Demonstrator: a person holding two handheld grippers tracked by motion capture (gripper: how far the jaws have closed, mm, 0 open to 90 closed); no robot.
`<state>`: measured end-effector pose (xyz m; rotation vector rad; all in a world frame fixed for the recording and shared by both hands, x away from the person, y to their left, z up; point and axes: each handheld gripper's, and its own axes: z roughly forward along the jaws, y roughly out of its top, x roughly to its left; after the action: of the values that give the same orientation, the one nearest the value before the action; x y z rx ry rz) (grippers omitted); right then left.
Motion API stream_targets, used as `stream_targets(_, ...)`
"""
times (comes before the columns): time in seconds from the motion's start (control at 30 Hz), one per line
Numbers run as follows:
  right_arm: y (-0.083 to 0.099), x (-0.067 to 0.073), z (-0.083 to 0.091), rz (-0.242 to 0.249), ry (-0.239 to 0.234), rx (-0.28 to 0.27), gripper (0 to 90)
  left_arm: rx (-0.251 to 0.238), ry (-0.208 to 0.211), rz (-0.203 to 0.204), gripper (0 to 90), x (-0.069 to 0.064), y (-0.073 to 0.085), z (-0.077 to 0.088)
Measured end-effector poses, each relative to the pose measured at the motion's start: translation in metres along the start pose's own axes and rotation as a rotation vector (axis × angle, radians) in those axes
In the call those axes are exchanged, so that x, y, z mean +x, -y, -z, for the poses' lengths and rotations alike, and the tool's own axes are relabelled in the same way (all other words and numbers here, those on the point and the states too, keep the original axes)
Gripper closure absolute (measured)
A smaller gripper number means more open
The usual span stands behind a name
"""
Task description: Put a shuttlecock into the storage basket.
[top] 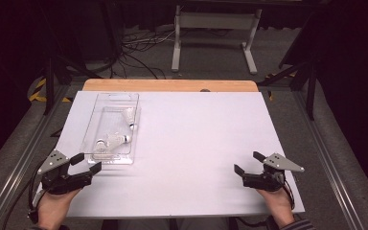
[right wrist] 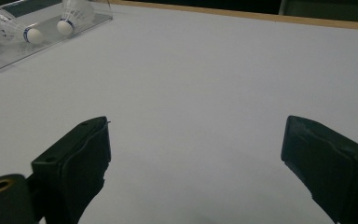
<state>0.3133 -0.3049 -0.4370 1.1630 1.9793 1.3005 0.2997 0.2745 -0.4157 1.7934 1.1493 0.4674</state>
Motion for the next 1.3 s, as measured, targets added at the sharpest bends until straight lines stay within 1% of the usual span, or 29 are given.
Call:
stream_targets(0.13,0.000,0.000,0.000,0.001,0.000,0.000,8.9,-0.005,0.004,-0.002,24.9,-0.001,0.002,0.002)
stream_targets(0.37,0.000,0.000,0.000,0.000,0.001,0.000,8.9,-0.016,-0.011,-0.002,22.8,-0.002,0.004,0.003)
stream_targets(0.5,0.000,0.000,0.000,-0.002,0.000,-0.001,8.9,-0.016,-0.005,0.003,22.6,-0.002,0.006,0.002)
stream_targets(0.8,0.000,0.000,0.001,-0.002,-0.002,-0.004,8.9,-0.004,-0.006,0.007,20.7,-0.002,0.008,0.001)
stream_targets(0.83,0.000,0.000,0.001,-0.002,-0.003,-0.004,8.9,0.000,-0.005,0.013,20.6,-0.002,0.009,0.000)
stream_targets(0.9,0.000,0.000,0.001,-0.002,-0.002,-0.005,8.9,0.002,-0.001,0.008,20.4,-0.002,0.010,-0.001)
stream_targets(0.97,0.000,0.000,0.001,-0.008,-0.003,-0.007,8.9,0.005,0.000,0.012,20.4,-0.003,0.010,-0.002)
stream_targets(1.03,0.000,0.000,0.001,-0.012,-0.005,-0.008,8.9,0.016,0.005,0.006,20.4,-0.002,0.011,-0.003)
stream_targets(1.3,0.000,0.000,0.002,-0.012,-0.006,-0.012,8.9,0.023,0.013,0.010,20.4,-0.001,0.012,-0.004)
